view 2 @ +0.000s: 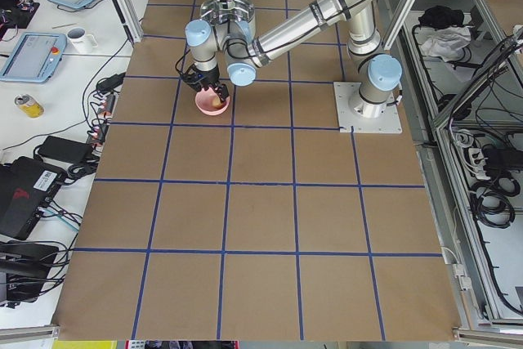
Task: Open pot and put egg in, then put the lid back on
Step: 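Grasp the lid knob with the right gripper while the left gripper lowers into the bowl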
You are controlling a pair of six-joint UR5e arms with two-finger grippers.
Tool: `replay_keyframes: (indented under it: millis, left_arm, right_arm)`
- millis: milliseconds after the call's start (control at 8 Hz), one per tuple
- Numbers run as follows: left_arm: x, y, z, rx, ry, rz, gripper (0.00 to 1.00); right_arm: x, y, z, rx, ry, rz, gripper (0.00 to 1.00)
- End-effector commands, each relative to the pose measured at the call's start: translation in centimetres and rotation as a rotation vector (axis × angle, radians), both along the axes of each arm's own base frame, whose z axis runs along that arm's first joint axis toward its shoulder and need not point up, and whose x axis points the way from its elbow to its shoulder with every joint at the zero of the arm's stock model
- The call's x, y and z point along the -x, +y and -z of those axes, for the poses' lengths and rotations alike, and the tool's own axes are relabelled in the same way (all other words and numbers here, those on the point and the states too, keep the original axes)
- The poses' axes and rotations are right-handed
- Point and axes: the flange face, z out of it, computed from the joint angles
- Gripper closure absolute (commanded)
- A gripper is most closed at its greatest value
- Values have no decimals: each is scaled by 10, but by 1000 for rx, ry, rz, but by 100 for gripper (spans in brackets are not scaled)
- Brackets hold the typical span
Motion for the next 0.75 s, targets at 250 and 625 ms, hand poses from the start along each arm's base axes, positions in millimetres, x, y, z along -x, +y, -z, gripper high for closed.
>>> replay_keyframes:
  millis: [250, 625]
  left_arm:
    - [-3, -1, 12, -3, 9, -9, 14]
    - [-2, -6, 11, 19, 27, -4, 21]
  right_arm:
    - [-1, 3, -11, 10, -17, 5, 100]
    - [3, 9, -29, 17, -18, -2, 100]
